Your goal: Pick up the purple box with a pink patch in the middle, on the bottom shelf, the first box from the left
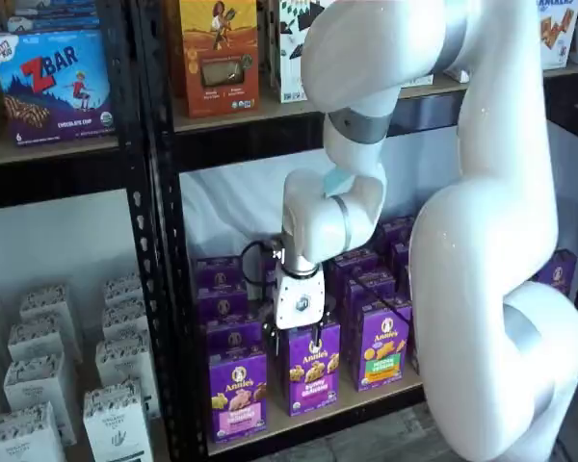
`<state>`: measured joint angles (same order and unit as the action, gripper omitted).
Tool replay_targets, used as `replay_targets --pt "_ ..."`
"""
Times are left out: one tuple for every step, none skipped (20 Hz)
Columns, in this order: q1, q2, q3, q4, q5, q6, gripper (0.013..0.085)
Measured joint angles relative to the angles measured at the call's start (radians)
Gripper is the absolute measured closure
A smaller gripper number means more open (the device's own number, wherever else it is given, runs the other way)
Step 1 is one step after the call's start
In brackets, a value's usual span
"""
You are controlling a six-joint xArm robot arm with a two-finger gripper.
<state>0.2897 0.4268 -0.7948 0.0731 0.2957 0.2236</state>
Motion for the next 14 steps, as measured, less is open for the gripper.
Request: replay_targets --pt "0.002 0.012 -0.012 -0.001 -0.003 0.003 0.0130" --pt "0.003 0.023 -0.024 -0.004 -0.006 0.007 0.0130" --pt "0.005 0.034 -0.037 -0.007 -0.009 0.011 0.0130" --pt "0.006 0.044 -0.049 -0.009 -0.011 0.014 0.0130" --pt "0.008 0.053 -0.059 -0.009 -0.012 0.015 0.0130" --pt "0.009 0.061 -0.071 -0.008 -0.010 0.016 0.0130" --pt "0.012 0.069 -0.082 -0.003 -0.008 0.014 0.0130" --pt "0.014 0.075 -0.091 0.003 -0.006 0.010 0.0130" --pt "0.016 0.081 -0.099 0.008 -0.006 0.008 0.0130" --pt "0.018 0.086 -0.106 0.011 -0.005 0.007 0.0130" --pt "0.020 0.090 -0.112 0.013 -0.006 0.007 0.0130" --pt "0.022 0.094 -0.117 0.012 -0.007 0.010 0.0130" --pt "0.024 0.097 -0.123 0.011 -0.007 0.013 0.0130" --pt "0.025 0.100 -0.127 0.010 -0.008 0.014 0.0130"
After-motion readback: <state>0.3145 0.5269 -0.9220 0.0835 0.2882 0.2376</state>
